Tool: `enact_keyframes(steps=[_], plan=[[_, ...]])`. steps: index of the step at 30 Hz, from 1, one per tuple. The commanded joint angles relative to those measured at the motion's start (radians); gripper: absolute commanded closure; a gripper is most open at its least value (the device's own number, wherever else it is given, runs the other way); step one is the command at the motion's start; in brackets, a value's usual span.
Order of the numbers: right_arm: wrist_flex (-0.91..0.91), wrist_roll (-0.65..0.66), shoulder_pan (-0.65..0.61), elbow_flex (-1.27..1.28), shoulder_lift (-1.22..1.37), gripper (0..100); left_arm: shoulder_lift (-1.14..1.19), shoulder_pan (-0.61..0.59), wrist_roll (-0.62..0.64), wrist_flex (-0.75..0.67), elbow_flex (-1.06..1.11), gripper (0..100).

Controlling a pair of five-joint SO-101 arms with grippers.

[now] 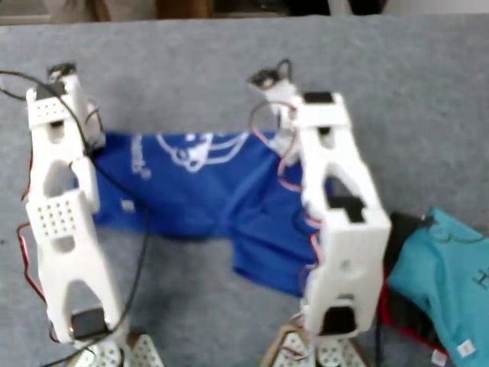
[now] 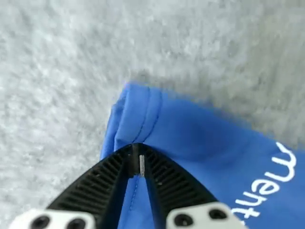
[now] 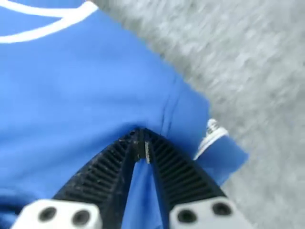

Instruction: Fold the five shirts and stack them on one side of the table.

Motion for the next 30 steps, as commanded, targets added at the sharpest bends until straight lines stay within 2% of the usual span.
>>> enact_keyframes(steps=[1, 11, 18, 21, 26, 30], plan=[[0.005, -0.009, 0.005, -0.104, 0.039, 99.4, 0.041, -0.002, 0.048, -0.046, -0.092, 98], [0.072, -0.011, 0.008, -0.3, 0.16, 99.4, 0.153, -0.026, 0.152, -0.037, -0.361, 98], [0.075, -0.011, 0.03, -0.329, 0.173, 99.4, 0.162, -0.008, 0.157, -0.037, -0.44, 98], [0.158, -0.011, 0.038, -0.344, 0.122, 99.3, 0.15, -0.006, 0.153, 0.035, -0.474, 98], [0.201, -0.035, 0.021, -0.346, 0.016, 99.3, 0.147, -0.014, 0.147, 0.235, -0.76, 98], [0.324, -0.035, -0.013, -0.346, -0.042, 99.3, 0.147, -0.015, 0.077, 0.279, -0.773, 98]])
